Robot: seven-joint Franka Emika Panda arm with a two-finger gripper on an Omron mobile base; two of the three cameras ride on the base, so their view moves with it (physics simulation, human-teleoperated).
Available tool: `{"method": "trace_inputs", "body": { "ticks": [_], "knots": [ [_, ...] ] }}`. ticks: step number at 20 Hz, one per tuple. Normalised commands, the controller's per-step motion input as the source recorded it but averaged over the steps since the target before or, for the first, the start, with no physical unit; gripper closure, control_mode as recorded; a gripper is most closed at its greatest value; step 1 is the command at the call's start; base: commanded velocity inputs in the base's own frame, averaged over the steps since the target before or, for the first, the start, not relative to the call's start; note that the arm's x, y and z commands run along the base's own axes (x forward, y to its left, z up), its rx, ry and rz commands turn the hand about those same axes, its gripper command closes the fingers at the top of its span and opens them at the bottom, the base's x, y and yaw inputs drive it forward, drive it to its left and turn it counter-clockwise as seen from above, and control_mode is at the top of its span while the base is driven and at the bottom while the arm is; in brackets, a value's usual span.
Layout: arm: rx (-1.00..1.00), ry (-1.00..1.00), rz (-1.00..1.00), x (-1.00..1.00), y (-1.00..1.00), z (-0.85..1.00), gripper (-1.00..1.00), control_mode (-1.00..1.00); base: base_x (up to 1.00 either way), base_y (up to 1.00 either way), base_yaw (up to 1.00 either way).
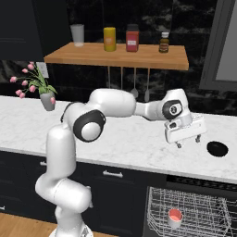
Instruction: Pick up the cup and bowl from the counter, place them in the dishwasher, and close the dishwasher door.
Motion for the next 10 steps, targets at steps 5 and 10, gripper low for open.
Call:
{"method": "trace_inputs", "body": {
  "ticks": [5,10],
  "knots": [
    [0.0,-0.01,-0.04,0.1,0.0,-0.19,-1.0,-1.0,0.0,0.0,0.0],
    [0.01,-0.02,-0.02,0.22,0.0,-0.24,-1.0,-1.0,0.0,0.0,0.0]
  ]
}}
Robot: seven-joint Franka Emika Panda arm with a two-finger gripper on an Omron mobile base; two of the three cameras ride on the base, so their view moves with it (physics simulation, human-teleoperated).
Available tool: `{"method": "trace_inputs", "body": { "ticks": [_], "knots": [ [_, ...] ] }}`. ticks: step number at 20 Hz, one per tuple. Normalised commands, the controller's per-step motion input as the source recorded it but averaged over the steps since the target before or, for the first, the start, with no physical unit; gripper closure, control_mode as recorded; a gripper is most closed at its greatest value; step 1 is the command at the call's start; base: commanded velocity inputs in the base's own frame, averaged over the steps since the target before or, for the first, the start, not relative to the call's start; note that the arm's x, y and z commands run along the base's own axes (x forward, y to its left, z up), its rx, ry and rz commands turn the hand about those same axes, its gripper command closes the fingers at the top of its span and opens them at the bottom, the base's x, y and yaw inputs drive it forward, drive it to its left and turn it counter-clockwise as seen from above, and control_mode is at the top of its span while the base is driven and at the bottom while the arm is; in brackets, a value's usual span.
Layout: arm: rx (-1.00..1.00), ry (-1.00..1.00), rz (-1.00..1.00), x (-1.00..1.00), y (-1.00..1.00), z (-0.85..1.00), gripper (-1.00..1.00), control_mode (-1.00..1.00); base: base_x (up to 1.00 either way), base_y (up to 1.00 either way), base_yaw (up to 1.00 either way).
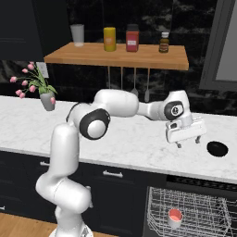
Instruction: Pick up the cup and bowl from the counter, place them in the dishwasher, and close the dishwasher door.
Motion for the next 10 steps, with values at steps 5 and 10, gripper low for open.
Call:
{"method": "trace_inputs", "body": {
  "ticks": [5,10],
  "knots": [
    [0.0,-0.09,0.0,0.35,-0.01,-0.21,-1.0,-1.0,0.0,0.0,0.0],
    [0.0,-0.04,0.0,0.4,-0.18,-0.09,-1.0,-1.0,0.0,0.0,0.0]
  ]
}}
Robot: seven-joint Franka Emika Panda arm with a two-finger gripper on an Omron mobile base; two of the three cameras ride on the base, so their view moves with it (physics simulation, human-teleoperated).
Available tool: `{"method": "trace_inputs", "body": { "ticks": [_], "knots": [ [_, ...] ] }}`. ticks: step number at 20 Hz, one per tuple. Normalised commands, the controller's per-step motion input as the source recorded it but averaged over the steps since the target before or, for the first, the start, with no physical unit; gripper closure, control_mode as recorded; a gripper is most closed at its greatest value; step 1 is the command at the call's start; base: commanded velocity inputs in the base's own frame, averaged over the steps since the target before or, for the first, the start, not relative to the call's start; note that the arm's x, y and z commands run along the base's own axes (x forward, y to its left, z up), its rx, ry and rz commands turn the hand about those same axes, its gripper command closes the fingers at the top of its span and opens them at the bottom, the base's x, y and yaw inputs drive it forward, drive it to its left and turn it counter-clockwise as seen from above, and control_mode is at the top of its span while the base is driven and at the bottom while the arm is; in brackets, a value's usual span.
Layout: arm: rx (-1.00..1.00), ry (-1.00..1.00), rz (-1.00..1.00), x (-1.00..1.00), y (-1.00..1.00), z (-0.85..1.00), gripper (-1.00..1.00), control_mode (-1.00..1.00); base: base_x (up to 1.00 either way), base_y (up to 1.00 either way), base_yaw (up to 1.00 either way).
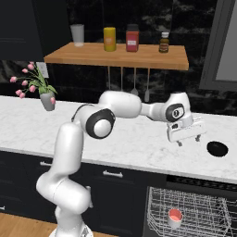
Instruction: Pick up the cup and bowl from the counter, place them in the dishwasher, and close the dishwasher door.
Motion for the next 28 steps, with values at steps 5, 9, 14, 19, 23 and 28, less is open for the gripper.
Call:
{"method": "trace_inputs", "body": {
  "ticks": [5,9,14,19,23,28],
  "knots": [
    [0.01,0.0,0.0,0.34,-0.26,-0.12,-1.0,-1.0,0.0,0.0,0.0],
    [0.01,0.0,-0.01,0.44,-0.36,-0.09,-1.0,-1.0,0.0,0.0,0.0],
    [0.04,0.0,-0.01,0.21,-0.44,-0.16,-1.0,-1.0,0.0,0.0,0.0],
    [0.07,0.0,-0.01,-0.01,-0.33,-0.2,-1.0,-1.0,0.0,0.0,0.0],
    [0.04,0.0,0.0,0.0,-0.22,-0.3,-1.0,-1.0,0.0,0.0,0.0],
    [0.0,-0.01,0.0,0.0,-0.14,-0.33,-1.0,-1.0,0.0,0.0,0.0]
  ]
}}
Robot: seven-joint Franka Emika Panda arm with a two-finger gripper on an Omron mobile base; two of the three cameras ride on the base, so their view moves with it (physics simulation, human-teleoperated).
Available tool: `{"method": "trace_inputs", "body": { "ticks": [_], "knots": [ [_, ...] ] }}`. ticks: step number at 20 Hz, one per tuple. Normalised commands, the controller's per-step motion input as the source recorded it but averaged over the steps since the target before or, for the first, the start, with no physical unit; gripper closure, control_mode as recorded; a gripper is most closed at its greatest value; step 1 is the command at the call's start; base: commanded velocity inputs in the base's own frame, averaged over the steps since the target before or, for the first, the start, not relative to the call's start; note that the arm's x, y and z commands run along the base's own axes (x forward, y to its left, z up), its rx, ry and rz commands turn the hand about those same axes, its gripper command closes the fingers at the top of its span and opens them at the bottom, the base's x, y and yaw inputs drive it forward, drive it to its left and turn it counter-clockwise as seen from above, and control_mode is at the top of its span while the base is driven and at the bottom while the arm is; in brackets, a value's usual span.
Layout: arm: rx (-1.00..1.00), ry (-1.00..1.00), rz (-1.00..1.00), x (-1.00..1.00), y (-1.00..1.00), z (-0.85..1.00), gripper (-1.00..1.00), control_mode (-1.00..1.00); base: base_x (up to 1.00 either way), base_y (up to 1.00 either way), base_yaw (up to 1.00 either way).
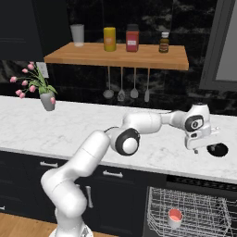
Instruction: Pick up the cup and bowl from the counter, place them in the dishwasher, and close the dishwasher door.
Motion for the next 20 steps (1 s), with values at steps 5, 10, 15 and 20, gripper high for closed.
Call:
{"method": "trace_inputs", "body": {
  "ticks": [5,10,15,20],
  "knots": [
    [0.0,-0.06,0.0,0.0,-0.13,-0.18,-1.0,-1.0,0.0,0.0,0.0],
    [0.0,-0.1,0.0,0.0,-0.11,-0.01,-1.0,-1.0,0.0,0.0,0.0],
    [0.0,-0.11,0.0,0.0,0.0,0.0,-1.0,-1.0,0.0,0.0,0.0],
    [-0.01,-0.1,0.0,0.07,0.0,-0.01,-1.0,-1.0,0.0,0.0,0.0]
  ]
}}
